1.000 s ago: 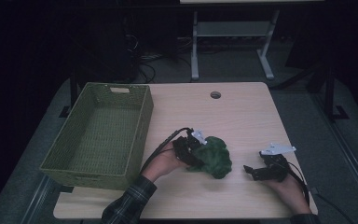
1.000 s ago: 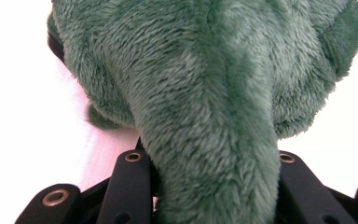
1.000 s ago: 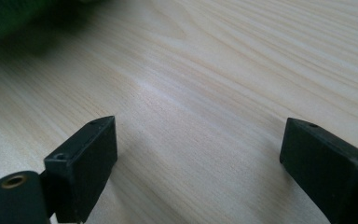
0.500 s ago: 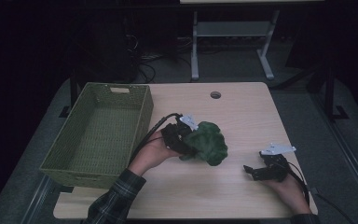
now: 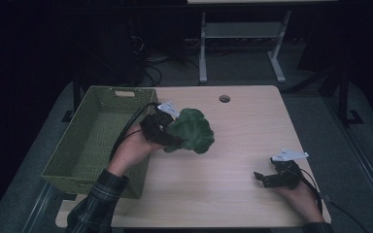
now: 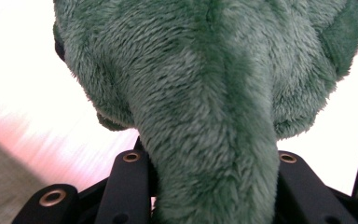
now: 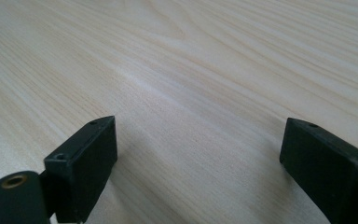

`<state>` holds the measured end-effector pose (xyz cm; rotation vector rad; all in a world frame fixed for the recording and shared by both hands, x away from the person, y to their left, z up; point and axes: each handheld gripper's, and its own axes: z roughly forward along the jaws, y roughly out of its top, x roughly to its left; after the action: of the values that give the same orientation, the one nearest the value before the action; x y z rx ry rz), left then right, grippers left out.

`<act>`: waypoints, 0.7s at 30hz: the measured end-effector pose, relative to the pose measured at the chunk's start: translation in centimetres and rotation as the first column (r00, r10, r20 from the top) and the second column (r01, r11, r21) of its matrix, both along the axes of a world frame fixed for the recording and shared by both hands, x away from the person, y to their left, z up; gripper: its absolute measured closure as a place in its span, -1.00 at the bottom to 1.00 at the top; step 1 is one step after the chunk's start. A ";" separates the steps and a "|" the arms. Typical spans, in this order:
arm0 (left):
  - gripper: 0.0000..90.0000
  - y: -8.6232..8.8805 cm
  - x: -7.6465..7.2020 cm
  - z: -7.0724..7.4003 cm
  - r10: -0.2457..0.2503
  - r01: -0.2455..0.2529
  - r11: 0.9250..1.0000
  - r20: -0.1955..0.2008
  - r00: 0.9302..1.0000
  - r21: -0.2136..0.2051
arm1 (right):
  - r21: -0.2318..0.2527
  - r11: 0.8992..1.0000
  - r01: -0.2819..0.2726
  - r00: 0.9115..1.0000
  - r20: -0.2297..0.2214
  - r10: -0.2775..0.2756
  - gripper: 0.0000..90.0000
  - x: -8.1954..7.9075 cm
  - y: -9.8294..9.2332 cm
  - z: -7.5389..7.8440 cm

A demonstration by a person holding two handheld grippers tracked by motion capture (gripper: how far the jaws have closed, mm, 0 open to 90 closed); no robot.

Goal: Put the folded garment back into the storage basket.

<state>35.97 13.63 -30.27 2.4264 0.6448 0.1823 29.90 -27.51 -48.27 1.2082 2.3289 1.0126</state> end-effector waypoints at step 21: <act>0.40 11.6 -0.1 1.4 0.270 -0.269 0.963 0.043 0.962 -0.030 | -0.004 1.000 0.019 1.000 -0.007 -0.019 -0.86 0.1 0.0 0.0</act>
<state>35.84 25.28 -28.85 2.2968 0.9500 0.3393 29.97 -27.49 -48.29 1.2323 2.3188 0.9988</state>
